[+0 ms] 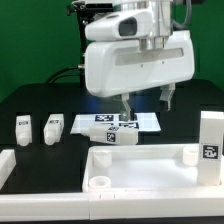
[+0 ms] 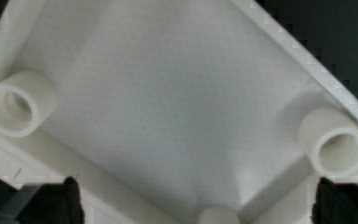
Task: Assemble desk
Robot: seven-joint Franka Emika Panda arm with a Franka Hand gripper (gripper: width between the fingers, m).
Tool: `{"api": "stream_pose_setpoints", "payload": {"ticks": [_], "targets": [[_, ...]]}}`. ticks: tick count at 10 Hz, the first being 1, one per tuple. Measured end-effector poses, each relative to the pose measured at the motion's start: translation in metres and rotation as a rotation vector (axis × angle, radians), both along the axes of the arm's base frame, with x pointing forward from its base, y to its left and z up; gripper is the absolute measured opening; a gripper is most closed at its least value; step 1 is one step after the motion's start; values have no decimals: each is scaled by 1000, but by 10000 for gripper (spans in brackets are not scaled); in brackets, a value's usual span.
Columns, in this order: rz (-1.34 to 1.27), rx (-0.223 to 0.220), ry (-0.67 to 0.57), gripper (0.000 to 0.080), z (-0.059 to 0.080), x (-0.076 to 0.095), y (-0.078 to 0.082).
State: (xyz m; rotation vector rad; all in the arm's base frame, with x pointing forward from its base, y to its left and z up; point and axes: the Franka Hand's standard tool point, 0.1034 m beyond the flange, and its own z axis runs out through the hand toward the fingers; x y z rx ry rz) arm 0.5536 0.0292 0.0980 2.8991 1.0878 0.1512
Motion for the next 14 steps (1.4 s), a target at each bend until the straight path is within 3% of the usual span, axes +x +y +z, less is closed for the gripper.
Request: {"api": "stream_pose_setpoints", "payload": {"ticks": [2,5,6,7,8,9,10,11,12,14], "targets": [[163,-50,-16,649,-18,-29,-7],[272,-72,-4,649,-19,-30,-10],[225,-68,18,649,-23,-36,-8],[187,-71,74,649,-37,-52,-5],[144,-99,135,649,-45,-67,4],[132,-171,210,649,-49,-81,15],[163,-184,203,649,-51,-83,19],[132,-213,274,649,-52,-91,19],[126,-233,308,649,-52,-89,23],[114,-316,425,649,-55,-94,26]]}}
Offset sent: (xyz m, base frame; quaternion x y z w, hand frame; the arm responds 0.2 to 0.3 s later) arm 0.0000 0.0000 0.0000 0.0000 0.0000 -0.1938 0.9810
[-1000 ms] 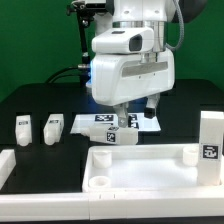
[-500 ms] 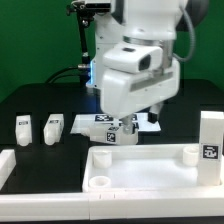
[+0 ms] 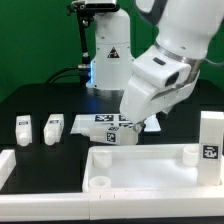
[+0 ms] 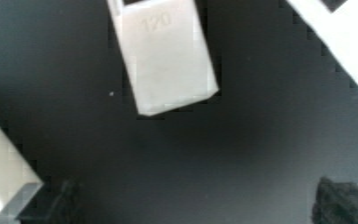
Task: Assemble desk
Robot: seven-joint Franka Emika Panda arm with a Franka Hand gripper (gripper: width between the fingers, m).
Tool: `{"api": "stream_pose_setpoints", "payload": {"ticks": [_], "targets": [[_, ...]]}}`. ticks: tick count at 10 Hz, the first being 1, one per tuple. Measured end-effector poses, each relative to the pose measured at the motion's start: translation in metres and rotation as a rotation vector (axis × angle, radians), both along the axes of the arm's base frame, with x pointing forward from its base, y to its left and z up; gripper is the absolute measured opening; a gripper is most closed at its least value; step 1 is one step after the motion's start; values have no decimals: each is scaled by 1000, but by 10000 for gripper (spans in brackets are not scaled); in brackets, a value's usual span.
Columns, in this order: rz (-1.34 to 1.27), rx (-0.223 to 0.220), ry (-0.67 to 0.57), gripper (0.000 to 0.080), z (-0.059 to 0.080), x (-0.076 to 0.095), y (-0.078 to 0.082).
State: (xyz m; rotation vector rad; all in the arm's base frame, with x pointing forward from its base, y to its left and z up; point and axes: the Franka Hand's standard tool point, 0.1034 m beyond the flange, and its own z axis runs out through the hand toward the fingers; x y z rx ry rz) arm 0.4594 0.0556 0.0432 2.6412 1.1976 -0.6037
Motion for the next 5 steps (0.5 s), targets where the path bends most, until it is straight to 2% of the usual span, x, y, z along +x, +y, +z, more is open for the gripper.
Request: {"api": "stream_pose_setpoints", "payload": {"ticks": [1,2,3,4,5], "targets": [[44,-28,31,649,-3,1,-10],[59,-104,116,649,0,-7,-28],[63,-149,161,649,5,-4,-35],[36,-179,170,649,15,8,-41],[26,-227,209,649,13,3,-41]]}}
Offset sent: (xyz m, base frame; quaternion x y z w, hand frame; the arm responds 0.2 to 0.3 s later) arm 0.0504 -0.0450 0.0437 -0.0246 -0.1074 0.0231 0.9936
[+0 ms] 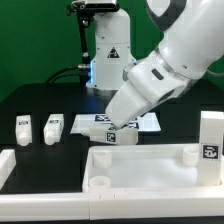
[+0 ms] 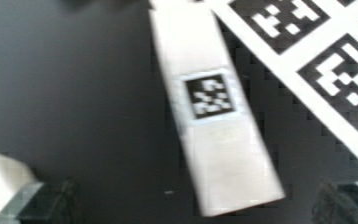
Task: Assemble desk
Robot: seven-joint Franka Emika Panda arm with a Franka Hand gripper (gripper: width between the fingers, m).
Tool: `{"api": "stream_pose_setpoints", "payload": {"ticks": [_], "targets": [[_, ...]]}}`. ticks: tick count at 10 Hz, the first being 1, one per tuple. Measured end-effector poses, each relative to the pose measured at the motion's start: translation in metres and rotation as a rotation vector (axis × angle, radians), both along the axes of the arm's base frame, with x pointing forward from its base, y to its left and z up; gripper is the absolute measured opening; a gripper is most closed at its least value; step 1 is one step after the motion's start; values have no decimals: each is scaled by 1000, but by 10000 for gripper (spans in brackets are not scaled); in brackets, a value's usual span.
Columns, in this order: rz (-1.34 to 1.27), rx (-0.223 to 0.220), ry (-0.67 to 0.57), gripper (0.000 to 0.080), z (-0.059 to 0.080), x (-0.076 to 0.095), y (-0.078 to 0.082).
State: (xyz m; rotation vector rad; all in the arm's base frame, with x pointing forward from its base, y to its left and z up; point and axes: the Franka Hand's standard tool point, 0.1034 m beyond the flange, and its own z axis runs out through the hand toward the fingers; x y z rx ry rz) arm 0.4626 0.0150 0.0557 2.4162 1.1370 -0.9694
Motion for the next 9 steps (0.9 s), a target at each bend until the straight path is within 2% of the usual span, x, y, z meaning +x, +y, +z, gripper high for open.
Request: {"api": "stream_pose_setpoints", "payload": {"ticks": [1,3,5,7,9], "targets": [[0,-26,41,649,-4,-3,2],[-2,-33,49,649,-7,-4,0],[-7,-40,59,649,-24,-21,2],[4,-22,49,649,-40,-28,2],[5,-6,40,649,-46,-28,-2]]}}
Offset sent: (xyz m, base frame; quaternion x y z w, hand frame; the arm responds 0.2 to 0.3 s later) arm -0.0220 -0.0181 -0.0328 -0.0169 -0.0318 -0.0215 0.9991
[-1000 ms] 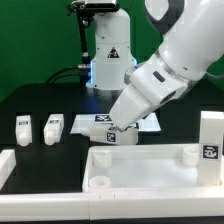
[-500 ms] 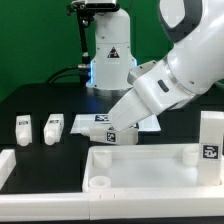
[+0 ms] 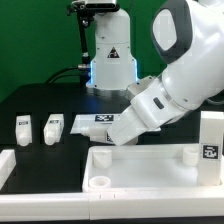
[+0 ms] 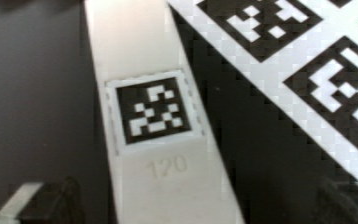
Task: Assemble desk
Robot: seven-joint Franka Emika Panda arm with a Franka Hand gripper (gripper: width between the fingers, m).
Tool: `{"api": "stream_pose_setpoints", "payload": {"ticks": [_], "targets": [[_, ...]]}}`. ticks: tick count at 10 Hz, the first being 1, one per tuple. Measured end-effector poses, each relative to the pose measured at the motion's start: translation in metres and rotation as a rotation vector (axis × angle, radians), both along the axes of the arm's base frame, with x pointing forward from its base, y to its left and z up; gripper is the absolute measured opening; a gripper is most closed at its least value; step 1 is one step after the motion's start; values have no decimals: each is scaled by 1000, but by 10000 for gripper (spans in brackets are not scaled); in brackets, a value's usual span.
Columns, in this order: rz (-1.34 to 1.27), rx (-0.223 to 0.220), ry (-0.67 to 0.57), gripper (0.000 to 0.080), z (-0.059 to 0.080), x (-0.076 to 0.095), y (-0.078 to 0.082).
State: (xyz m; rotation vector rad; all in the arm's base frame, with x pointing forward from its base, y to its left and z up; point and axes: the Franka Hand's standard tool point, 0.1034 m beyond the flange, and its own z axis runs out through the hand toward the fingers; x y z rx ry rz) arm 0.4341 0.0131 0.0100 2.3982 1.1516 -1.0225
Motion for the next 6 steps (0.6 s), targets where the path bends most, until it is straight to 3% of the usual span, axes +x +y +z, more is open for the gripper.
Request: {"api": "stream_pose_setpoints", "payload": {"ticks": [3,6], "targets": [[-7,6,-5,649,-1,2,-5],[-8,6,-5,283,-1,2,-5]]}}
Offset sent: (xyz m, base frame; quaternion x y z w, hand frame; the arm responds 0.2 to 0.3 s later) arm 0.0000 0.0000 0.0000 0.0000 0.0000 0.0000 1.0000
